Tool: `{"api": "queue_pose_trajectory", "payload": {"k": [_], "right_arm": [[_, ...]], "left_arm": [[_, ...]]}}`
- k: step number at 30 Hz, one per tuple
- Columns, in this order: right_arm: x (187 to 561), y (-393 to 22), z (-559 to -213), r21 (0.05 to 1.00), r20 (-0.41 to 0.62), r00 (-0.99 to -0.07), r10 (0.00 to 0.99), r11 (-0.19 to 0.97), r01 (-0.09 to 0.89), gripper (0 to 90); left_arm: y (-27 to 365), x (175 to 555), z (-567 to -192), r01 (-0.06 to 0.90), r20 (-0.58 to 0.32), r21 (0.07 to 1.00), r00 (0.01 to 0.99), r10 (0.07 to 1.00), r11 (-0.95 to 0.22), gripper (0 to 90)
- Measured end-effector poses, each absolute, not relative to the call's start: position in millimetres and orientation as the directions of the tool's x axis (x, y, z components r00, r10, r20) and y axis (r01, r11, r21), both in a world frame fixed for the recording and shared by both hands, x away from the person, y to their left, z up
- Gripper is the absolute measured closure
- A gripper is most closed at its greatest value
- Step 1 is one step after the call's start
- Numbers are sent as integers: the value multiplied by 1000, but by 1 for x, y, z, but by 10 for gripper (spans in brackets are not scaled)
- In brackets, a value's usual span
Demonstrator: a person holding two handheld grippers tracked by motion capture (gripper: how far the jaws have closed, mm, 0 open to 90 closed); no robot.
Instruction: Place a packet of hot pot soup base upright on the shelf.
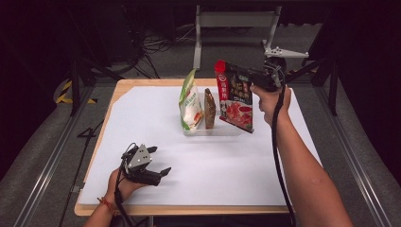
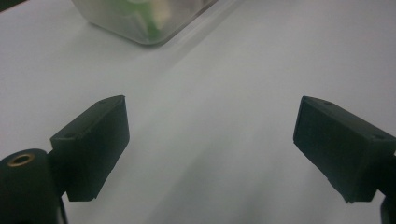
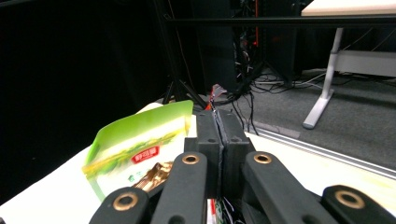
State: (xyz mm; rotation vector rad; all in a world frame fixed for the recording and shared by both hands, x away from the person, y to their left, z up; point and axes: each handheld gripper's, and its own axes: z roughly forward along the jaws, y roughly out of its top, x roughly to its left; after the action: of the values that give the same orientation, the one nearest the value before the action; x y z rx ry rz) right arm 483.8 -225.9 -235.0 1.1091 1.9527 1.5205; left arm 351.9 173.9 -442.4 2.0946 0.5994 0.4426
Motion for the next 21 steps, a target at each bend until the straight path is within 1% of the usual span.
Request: {"api": "queue_pose_trajectory", "payload": {"k": [2,12,14,21], "right_arm": [[488,-225,-235,940,157,-592,791,64,336,891],[506,-211,-240,938,153,-559,815,59,342,891],[511,-210,-243,934,171,-562,810,47,353,891],[520,-202,-251,934,169,-556,814,49,355,891]], "left_arm": [[175,351,-442,253,85,836,817,570,-487,113],[179,347,-442,260,79,838,812,579,-479,113],[180,347,-442,260,79,840,810,581,-476,113],[182,346,-443,264,75,841,807,585,-472,113]]}}
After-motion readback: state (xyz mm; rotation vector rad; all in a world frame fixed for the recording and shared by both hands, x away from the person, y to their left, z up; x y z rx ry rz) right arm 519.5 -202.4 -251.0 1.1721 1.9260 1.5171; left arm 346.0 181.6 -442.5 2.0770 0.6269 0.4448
